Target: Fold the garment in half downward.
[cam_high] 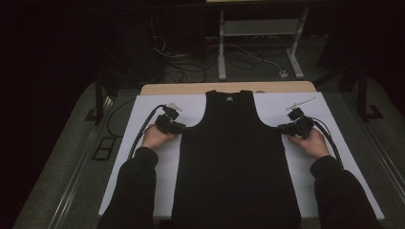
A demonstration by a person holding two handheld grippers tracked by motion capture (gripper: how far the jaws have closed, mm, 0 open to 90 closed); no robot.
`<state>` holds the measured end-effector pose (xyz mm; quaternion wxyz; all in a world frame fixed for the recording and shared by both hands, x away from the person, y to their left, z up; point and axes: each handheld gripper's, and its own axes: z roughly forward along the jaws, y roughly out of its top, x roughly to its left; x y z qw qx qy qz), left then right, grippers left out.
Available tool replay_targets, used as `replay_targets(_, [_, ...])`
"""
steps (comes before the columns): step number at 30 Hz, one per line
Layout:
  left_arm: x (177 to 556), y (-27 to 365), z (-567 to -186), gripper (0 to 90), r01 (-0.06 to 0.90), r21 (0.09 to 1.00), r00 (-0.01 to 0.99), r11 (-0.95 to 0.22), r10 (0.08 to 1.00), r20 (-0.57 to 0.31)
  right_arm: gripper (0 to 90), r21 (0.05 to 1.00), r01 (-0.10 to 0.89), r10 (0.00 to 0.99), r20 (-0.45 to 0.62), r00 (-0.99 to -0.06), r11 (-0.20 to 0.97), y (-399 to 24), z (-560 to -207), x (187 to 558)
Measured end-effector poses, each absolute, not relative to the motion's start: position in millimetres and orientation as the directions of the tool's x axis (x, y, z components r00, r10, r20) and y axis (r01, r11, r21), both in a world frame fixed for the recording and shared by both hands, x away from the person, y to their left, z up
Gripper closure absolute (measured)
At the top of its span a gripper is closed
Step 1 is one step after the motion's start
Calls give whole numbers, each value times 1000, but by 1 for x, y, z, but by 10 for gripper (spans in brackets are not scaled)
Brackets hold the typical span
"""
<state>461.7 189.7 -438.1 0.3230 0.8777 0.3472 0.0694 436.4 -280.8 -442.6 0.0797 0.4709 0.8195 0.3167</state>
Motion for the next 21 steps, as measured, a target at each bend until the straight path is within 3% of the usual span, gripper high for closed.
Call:
replay_targets(4, [458,193,-440,816,558,634,748,-535,656,-105,818,586,727,828,162,-537,358,-280,-442,436])
replay_targets(8, [456,194,-440,850,558,642,746,-526,656,-111,828,585,734,833,169,-526,345,-280,-442,436])
replay_targets(16, [455,199,-437,866,582,657,729,-478,665,-162,834,595,750,838,222,-499,289,-284,-439,435])
replay_targets(21, [454,201,-431,866,618,669,718,-412,642,-269,836,594,770,830,292,-476,233,-290,-437,435])
